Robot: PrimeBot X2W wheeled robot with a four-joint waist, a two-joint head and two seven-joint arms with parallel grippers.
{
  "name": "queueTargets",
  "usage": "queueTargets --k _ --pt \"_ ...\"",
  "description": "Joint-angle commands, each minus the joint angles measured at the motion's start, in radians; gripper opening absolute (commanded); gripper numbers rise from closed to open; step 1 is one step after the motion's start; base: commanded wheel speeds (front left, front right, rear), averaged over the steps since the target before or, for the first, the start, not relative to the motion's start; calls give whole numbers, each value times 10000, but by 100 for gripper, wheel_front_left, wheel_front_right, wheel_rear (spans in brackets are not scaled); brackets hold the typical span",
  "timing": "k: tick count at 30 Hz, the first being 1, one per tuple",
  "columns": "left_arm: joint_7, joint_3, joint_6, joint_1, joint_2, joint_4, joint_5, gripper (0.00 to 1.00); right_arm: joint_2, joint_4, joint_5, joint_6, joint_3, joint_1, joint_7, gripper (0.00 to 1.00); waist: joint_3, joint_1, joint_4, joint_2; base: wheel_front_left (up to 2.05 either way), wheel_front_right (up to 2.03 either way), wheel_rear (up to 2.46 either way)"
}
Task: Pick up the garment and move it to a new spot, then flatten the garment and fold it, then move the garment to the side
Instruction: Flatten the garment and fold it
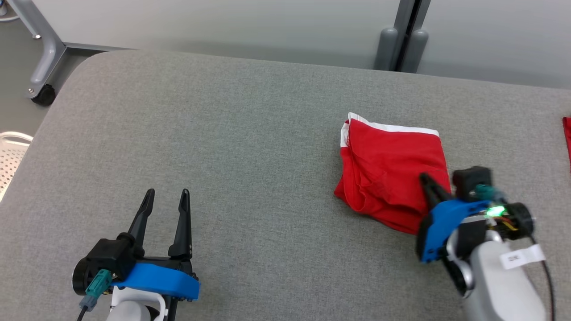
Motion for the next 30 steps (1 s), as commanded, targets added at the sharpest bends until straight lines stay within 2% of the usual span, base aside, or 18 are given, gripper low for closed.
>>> queueTargets --k 1,7,9,10,11,15,18,22,23,24,27,30 --pt "-43 40 -69 -184 62 -9 3 100 125 340 -135 5 559 -147 -228 0 52 -1 76 -2 0 0 0" --pt "-41 46 -69 -185 88 42 -5 100 221 1214 113 3 2026 -459 -568 0 40 -1 178 -2 0 0 0" --pt "-43 50 -70 -168 84 71 -13 100 235 1570 802 5 3176 -552 -732 0 8 -1 219 -2 0 0 0" --pt "-43 50 -70 -168 84 71 -13 100 235 1570 802 5 3176 -552 -732 0 8 -1 219 -2 0 0 0" --pt "-43 63 -70 -143 60 85 -13 100 220 1769 1313 3 3798 -644 -782 0 -15 -1 231 -2 0 0 0" --pt "-43 108 -70 -97 22 107 -15 100 225 1972 2329 5 4886 -689 -943 0 -43 -1 217 -2 0 0 0" --pt "-43 201 -70 -32 26 110 -16 100 217 1777 3261 3 5448 -710 -1210 0 -84 -1 130 -2 0 0 0" --pt "-43 347 -66 44 39 108 26 100 217 1337 3933 3 5555 -722 -1719 0 -175 -1 -24 -2 0 0 0" --pt "-43 408 -64 73 45 102 36 100 217 1179 4052 3 5473 -682 -1940 58 -215 -1 -87 -2 0 0 0" --pt "-43 487 -61 127 57 105 42 100 215 1010 4174 3 5336 -584 -2159 100 -278 -1 -159 -2 0 0 0" --pt "-43 620 -51 243 76 141 74 100 213 473 4252 3 4546 -139 -2832 100 -473 -1 -366 -2 0 0 0" --pt "-43 795 1 373 92 75 100 100 214 -57 3880 3 3342 426 -3290 100 -670 -1 -616 -2 0 0 0"
